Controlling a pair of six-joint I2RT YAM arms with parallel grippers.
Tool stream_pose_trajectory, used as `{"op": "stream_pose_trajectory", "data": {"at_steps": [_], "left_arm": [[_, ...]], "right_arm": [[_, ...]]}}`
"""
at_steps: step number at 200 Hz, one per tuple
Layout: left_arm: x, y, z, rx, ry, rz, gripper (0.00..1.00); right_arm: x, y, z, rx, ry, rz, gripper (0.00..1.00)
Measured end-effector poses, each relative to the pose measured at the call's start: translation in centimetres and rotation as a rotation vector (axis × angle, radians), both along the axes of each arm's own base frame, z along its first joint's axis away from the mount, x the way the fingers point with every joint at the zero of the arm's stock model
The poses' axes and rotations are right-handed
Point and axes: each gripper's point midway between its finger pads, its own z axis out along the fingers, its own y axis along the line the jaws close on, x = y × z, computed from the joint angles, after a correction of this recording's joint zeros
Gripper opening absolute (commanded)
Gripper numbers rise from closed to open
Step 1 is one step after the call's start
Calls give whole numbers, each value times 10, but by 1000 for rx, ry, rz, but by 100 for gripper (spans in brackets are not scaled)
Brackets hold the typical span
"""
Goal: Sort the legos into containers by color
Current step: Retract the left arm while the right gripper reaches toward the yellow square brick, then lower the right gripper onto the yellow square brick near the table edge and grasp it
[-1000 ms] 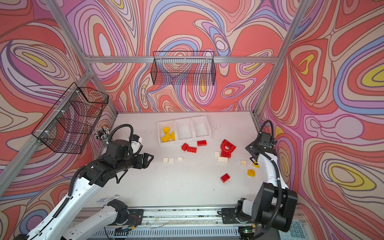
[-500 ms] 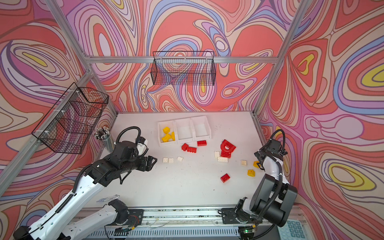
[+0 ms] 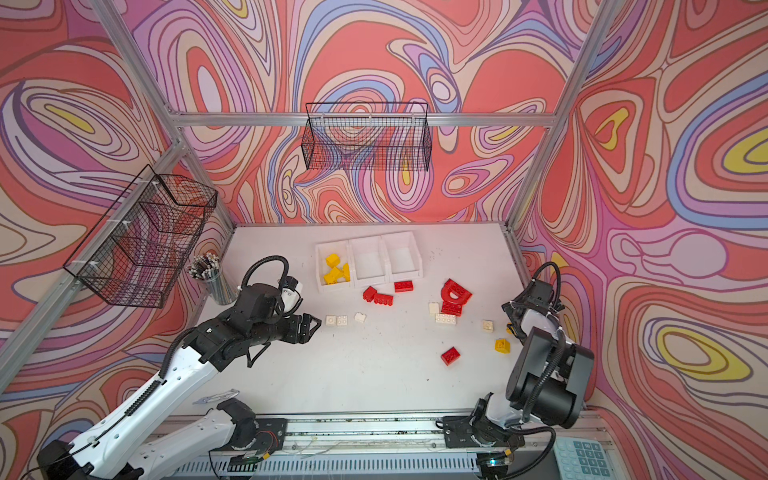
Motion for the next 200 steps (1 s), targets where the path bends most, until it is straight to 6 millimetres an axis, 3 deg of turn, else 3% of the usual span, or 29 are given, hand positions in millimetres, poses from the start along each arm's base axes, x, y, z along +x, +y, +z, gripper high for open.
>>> {"op": "stream_pose_trajectory", "data": {"at_steps": [36,90,130,200], "left_arm": [[2,-1,2,-7,-12,4,79],[5,-3,-2,-1,-2,3,79],[8,-5,-7,4,11,1,79],[8,-6,-9,2,20,-4,78]], "right_arm": [[17,5,-13,0,31,51,85],[42,9,-15,-59,54,137,82],[48,11,-17,-84,76,186,81],[50,33,-20,-113,140,306,80]]}}
